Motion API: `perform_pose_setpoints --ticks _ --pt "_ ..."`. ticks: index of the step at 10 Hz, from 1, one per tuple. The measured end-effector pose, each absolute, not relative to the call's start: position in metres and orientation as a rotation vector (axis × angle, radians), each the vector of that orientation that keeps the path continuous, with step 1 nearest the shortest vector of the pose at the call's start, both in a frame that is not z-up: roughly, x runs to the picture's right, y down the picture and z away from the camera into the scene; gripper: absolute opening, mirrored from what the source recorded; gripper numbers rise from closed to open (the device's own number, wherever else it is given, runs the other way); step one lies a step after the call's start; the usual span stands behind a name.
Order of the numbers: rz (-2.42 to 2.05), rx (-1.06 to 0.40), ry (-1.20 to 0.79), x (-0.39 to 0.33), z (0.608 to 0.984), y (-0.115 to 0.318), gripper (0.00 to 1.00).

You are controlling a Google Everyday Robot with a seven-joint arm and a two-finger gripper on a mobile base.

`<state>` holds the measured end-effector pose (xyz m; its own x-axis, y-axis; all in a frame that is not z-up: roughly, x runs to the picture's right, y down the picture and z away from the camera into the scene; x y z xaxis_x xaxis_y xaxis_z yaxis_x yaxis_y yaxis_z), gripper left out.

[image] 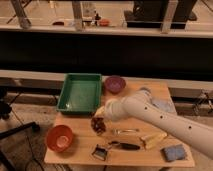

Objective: Place grapes in metal cup

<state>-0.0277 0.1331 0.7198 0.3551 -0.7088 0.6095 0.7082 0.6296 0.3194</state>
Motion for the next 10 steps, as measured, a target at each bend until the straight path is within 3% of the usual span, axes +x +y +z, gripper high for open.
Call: perform_pose_setpoints --ticks 10 --pt "-0.919 -0.016 -0.784 -0.0255 0.7305 0.1392 0.01"
